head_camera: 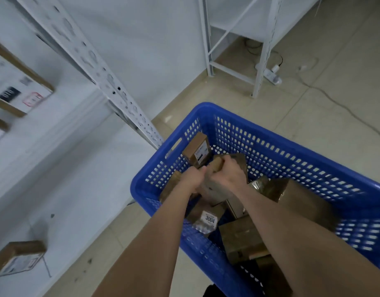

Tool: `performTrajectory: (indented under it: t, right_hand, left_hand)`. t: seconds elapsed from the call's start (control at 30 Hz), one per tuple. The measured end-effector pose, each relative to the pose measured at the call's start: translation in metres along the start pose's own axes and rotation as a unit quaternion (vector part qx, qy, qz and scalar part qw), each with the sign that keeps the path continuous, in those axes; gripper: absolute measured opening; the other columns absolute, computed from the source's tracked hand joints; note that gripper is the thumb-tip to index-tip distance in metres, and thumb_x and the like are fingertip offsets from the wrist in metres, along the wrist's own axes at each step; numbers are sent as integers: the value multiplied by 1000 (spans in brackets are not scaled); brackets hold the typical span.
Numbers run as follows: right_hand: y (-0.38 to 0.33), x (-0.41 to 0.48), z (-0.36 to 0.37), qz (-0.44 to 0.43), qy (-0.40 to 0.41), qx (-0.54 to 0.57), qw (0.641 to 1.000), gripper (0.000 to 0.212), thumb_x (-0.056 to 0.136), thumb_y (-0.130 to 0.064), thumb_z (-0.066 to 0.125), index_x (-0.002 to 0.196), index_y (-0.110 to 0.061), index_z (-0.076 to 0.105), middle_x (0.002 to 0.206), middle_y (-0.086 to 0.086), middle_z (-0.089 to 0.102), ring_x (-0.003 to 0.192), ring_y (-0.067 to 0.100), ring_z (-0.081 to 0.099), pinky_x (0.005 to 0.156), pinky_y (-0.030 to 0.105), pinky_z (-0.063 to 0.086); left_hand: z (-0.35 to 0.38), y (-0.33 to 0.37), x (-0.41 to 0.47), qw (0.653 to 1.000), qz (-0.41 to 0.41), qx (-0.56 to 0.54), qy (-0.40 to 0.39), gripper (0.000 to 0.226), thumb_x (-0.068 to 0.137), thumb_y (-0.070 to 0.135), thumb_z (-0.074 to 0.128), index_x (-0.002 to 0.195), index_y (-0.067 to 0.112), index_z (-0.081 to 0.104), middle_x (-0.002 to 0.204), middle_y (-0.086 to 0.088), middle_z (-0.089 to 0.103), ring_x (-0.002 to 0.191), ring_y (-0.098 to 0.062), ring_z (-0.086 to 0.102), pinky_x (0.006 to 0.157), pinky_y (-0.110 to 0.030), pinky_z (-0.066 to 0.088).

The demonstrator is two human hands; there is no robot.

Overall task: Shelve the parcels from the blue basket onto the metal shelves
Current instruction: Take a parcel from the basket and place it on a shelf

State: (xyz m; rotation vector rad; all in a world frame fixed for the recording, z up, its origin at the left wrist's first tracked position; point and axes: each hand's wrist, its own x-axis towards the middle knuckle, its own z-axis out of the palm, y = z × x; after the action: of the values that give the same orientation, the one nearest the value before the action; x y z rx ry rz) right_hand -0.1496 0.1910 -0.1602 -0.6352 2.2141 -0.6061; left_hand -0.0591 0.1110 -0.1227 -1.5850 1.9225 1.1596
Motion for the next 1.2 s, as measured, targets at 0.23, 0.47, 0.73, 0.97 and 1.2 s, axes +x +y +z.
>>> performTrajectory:
  t: [0.23,0.47,0.73,0.97,1.2]
  right_hand:
    - [-101,-101,-81,-195,86,-84,973,62,71,-45,78,118,-21,44,116,-2,50,109,20,50,90,39,48]
    - [-187,-205,-148,-377,76,-72,920,27,87,-34,57,108,-19,62,110,-1,59,103,18,53,88,37,48]
    - [-242,-259,-179,-283,129,41,950,29,94,-22,56,122,-17,56,124,6,51,106,23,55,84,31,45]
    - [-276,-297,-154,-149,-56,291,943,66,91,-41,61,143,-9,37,135,12,51,119,28,51,98,37,43]
    - [-303,-346,-101,-92,-200,339,915,30,90,-27,67,112,-8,60,92,10,69,80,22,66,61,33,53]
  left_hand:
    - [-88,43,-127,917,-13,-396,-51,67,87,63,51,127,9,53,114,-8,61,110,-34,60,87,-44,52]
    - [-163,46,-253,861,46,-503,52,30,83,26,69,102,4,61,101,-16,66,89,-30,65,80,-45,56]
    - [-220,-18,-366,816,89,-542,182,5,86,9,60,87,8,55,85,-11,60,77,-23,59,77,-41,54]
    - [-257,-93,-425,824,86,-509,235,16,84,13,61,99,12,57,87,-7,58,77,-21,56,68,-34,52]
    - [-276,-171,-457,803,81,-515,289,7,86,14,60,91,10,58,84,-8,54,72,-20,51,60,-30,46]
